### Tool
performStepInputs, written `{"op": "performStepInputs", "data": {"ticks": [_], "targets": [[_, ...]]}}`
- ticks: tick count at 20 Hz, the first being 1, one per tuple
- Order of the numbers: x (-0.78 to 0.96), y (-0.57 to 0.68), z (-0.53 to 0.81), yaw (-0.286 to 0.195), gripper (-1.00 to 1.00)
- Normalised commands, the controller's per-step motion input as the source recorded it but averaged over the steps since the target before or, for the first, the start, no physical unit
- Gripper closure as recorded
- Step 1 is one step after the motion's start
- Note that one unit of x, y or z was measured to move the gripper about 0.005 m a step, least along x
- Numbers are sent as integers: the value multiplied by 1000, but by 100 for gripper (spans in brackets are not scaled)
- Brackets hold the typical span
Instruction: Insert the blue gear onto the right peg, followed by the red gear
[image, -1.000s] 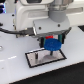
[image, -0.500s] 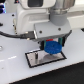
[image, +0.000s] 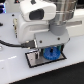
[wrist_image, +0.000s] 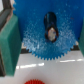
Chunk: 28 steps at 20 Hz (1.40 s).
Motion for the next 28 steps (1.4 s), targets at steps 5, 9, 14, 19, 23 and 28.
{"op": "performStepInputs", "data": {"ticks": [5, 9, 14, 19, 23, 28], "targets": [[3, 128, 351, 0, -100], [-120, 162, 653, 0, -100], [-330, 283, 287, 0, -100], [-457, 327, 5, 0, -100], [-491, 247, -94, 0, -100], [-454, 89, -295, 0, -100]]}}
